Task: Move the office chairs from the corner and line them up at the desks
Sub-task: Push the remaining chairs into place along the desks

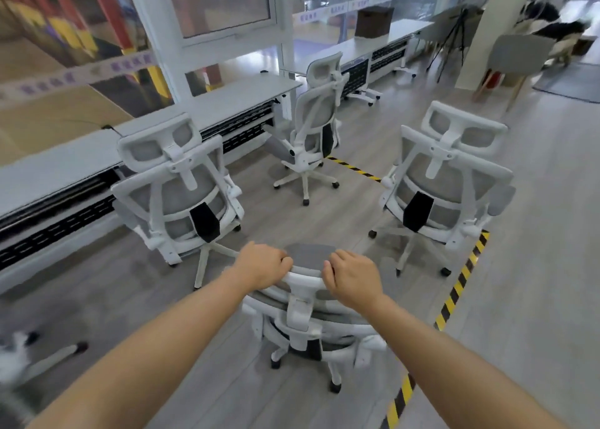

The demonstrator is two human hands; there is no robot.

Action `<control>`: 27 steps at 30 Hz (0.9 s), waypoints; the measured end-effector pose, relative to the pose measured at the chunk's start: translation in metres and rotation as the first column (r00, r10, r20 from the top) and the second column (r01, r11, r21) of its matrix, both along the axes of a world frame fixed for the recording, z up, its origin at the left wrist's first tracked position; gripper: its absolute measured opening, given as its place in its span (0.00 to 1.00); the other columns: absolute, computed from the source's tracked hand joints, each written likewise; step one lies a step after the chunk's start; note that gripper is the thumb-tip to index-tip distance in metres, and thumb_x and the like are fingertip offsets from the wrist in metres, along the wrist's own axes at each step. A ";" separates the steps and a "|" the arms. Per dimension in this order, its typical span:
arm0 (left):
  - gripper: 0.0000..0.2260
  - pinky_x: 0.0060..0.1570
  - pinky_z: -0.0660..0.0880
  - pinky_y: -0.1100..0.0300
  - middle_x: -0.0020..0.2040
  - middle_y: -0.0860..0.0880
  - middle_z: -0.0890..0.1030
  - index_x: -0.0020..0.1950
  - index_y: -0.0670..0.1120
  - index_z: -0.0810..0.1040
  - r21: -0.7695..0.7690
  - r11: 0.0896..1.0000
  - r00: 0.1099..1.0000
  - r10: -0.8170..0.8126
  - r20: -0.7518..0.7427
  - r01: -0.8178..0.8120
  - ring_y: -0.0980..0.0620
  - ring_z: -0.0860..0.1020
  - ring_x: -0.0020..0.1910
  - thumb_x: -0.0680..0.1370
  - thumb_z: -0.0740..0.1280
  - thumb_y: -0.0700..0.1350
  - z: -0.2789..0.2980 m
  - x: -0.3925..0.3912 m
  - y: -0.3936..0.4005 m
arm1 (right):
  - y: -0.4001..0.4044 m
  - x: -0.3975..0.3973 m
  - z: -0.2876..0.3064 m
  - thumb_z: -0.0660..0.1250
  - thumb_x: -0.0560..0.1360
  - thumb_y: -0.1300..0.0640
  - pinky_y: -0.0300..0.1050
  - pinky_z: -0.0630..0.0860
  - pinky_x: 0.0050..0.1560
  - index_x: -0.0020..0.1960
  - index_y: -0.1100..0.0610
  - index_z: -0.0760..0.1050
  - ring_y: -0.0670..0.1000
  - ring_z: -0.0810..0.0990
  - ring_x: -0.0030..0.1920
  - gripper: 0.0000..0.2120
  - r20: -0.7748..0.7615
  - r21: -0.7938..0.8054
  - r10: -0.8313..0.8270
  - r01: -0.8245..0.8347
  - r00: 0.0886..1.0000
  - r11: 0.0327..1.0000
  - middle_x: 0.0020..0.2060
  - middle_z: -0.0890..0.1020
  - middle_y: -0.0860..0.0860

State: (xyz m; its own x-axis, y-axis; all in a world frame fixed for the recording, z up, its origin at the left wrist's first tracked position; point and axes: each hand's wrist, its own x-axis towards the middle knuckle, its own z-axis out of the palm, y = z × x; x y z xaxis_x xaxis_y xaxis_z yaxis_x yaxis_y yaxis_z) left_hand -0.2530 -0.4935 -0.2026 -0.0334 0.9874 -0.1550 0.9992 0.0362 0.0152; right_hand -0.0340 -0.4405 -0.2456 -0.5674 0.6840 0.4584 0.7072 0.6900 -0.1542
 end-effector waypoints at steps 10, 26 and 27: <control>0.17 0.42 0.65 0.52 0.38 0.49 0.75 0.40 0.49 0.76 0.022 0.951 0.951 0.309 -0.001 -0.309 0.47 0.66 0.43 0.79 0.51 0.53 -0.003 0.026 0.014 | 0.068 0.005 0.007 0.54 0.74 0.51 0.45 0.66 0.31 0.32 0.51 0.61 0.52 0.66 0.25 0.12 0.016 -0.151 0.187 -0.183 0.982 0.972 0.25 0.66 0.46; 0.21 0.27 0.61 0.57 0.30 0.50 0.74 0.34 0.46 0.72 0.183 0.835 0.852 0.521 0.039 -0.519 0.51 0.71 0.31 0.76 0.47 0.55 -0.014 0.066 0.003 | 0.128 -0.002 0.000 0.55 0.73 0.52 0.43 0.56 0.32 0.26 0.52 0.65 0.50 0.61 0.24 0.17 0.028 -0.113 0.448 -0.443 0.894 0.890 0.23 0.67 0.47; 0.22 0.27 0.60 0.57 0.30 0.50 0.75 0.35 0.46 0.73 0.183 0.826 0.844 0.536 0.038 -0.533 0.51 0.71 0.31 0.76 0.46 0.55 -0.014 0.072 0.003 | 0.131 -0.001 0.000 0.55 0.73 0.52 0.43 0.57 0.32 0.26 0.53 0.66 0.51 0.62 0.24 0.17 0.037 -0.122 0.465 -0.458 0.885 0.881 0.23 0.68 0.48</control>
State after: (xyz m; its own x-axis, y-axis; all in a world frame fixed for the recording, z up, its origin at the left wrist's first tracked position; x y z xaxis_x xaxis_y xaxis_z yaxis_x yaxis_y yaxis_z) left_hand -0.1812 -0.4904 -0.2163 -0.5647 0.8248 0.0269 0.8246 0.5626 0.0596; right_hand -0.0346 -0.3096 -0.2461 -0.8561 0.3802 0.3501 0.3235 0.9224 -0.2108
